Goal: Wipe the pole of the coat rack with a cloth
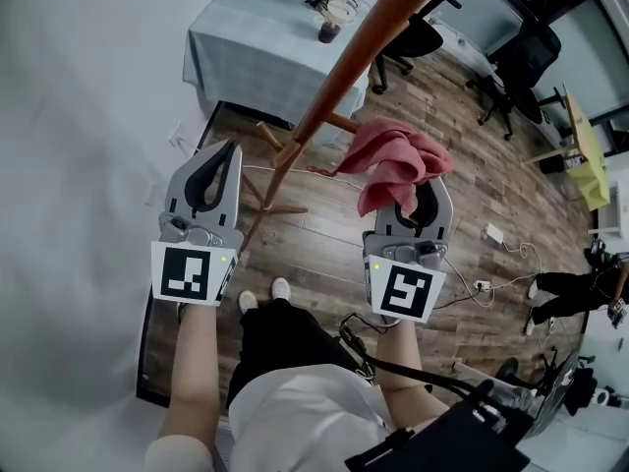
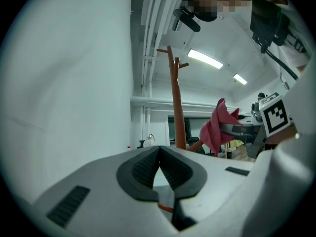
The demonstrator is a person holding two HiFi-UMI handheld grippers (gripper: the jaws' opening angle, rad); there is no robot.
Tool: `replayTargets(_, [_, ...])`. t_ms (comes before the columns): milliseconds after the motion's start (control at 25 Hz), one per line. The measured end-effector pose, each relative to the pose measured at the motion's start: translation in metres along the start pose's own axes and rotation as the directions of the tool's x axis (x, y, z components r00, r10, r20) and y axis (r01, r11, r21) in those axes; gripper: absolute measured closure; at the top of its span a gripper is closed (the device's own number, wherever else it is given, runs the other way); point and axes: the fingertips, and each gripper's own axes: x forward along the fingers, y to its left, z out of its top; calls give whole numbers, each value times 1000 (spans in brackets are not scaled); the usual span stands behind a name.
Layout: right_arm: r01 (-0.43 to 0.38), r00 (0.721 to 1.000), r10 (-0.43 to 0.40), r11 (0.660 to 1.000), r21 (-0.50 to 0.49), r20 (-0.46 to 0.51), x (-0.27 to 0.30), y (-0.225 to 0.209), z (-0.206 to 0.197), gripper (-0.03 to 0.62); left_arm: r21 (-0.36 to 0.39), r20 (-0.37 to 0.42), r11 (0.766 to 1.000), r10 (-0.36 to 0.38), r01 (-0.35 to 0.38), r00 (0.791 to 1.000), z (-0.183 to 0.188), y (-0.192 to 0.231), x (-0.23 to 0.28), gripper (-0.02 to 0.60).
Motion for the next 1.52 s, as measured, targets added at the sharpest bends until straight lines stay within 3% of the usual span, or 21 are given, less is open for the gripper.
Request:
replayTargets(240, [6, 1000, -7, 997, -79, -8, -6, -11, 0, 510, -13, 1, 1000, -24, 24, 1000, 5, -7, 2, 568])
replayTargets(480, [35, 999, -36, 996, -87, -4, -10, -19, 1, 510, 9, 22, 998, -56, 56, 998, 9, -12, 5, 568])
replayTargets(640, [56, 998, -55, 995, -79, 12, -12, -25, 10, 510, -34, 17, 999, -39, 40, 999, 20, -13, 5, 568])
replayTargets(1200, [68, 989, -70, 998, 18, 129, -9, -29, 56, 510, 8, 84, 999, -36, 36, 996, 66, -18, 9, 568])
replayTargets(1520, [38, 986, -37, 999, -6, 164, 2, -25, 78, 511, 10, 137, 1000, 3, -5, 991, 98, -11, 11, 568])
